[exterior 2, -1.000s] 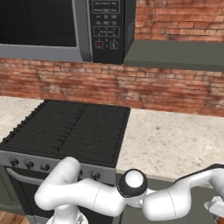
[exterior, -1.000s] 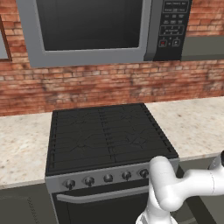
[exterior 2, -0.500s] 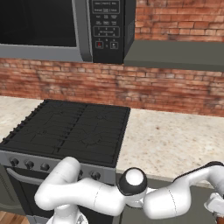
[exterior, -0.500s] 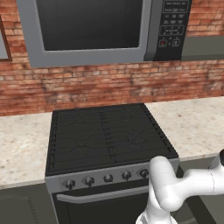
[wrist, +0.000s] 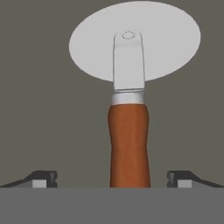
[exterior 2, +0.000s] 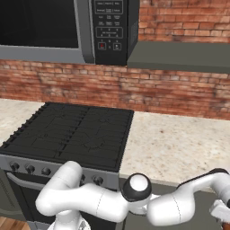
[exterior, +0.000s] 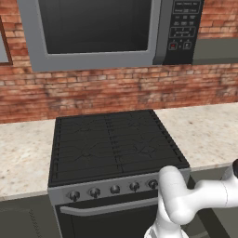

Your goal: Take the pizza cutter from the drawer on the right and place it on the dining counter for cutting.

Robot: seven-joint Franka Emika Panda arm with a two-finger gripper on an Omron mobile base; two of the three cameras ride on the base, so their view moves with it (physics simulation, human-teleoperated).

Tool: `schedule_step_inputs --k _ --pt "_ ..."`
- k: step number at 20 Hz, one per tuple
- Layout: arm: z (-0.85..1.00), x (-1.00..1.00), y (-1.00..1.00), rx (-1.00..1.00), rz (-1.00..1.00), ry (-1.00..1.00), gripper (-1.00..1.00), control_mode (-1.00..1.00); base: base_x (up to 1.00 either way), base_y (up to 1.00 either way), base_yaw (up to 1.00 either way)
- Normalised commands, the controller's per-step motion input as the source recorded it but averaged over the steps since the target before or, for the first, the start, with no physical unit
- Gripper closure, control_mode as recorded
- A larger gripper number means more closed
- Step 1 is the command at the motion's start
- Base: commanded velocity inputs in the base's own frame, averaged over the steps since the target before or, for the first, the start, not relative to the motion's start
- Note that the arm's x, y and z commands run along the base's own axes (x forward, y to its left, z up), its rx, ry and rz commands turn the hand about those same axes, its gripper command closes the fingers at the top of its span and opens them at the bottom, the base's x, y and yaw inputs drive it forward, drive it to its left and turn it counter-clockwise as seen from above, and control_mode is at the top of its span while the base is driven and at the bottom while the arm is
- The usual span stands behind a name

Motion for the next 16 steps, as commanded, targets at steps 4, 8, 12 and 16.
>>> schedule_step_inputs --k 4,8,12,16 --pt "-0.31 0.0 0.0 -0.01 0.03 -0.11 -1.0 -1.0 0.0 0.0 0.0" --pt "-0.22 0.0 0.0 0.0 0.05 -0.05 -1.0 -1.0 0.0 0.0 0.0" --pt "-0.15 0.0 0.0 0.0 0.03 0.0 -1.0 -1.0 0.0 0.0 0.0" --pt "-0.11 0.03 0.0 0.0 0.01 0.0 -1.0 -1.0 0.0 0.0 0.0"
